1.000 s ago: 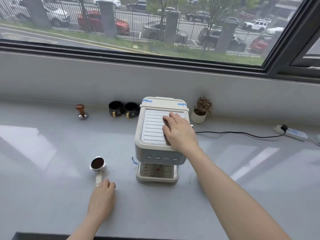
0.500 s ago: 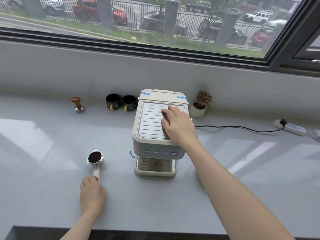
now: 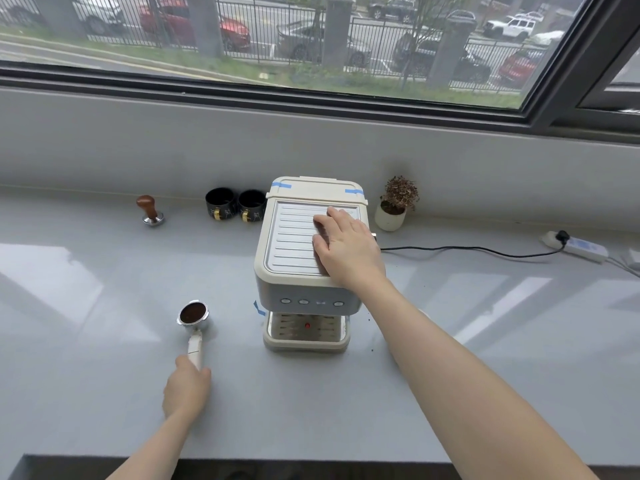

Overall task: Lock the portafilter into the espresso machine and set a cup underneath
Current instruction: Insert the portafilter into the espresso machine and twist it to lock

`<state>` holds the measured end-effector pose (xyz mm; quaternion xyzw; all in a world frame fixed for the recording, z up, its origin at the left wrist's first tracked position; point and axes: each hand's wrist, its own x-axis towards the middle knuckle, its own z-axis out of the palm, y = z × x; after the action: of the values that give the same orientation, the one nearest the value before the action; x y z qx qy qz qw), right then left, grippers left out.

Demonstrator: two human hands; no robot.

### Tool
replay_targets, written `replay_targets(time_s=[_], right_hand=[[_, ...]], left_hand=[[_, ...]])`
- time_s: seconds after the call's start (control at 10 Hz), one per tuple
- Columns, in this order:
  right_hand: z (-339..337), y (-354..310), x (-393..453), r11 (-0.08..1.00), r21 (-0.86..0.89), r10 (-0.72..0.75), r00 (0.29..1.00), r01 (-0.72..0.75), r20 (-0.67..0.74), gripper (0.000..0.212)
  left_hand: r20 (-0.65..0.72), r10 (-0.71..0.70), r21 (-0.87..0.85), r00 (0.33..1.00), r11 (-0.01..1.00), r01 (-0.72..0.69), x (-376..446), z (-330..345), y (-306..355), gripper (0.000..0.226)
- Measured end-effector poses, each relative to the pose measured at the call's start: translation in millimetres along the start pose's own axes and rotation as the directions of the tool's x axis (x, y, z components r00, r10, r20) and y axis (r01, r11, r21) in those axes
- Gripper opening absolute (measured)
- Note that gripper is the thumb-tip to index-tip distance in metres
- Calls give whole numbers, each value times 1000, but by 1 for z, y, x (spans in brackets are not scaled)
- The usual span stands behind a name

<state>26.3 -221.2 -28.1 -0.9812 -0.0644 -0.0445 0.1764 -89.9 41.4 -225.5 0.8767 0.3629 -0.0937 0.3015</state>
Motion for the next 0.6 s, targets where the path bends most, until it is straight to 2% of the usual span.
replay_targets(time_s=[0.1, 0.2, 0.4, 0.6], right_hand=[[0, 0, 0, 1000, 6, 0, 1000, 0, -1, 43], [-2, 0, -1, 1000, 13, 2, 1000, -2, -2, 43], [-3, 0, -1, 1000, 11, 8, 1000, -8, 5, 44], [-3, 0, -1, 1000, 0, 3, 1000, -3, 0, 44]], left_hand=[[13, 22, -35, 1000, 999, -21, -9, -2, 4, 14], [46, 105, -81, 993, 992, -101, -22, -10, 13, 18], [144, 270, -134, 952, 958, -252, -46, -22, 30, 21], [211, 344, -145, 915, 937, -319, -60, -30, 45, 24]])
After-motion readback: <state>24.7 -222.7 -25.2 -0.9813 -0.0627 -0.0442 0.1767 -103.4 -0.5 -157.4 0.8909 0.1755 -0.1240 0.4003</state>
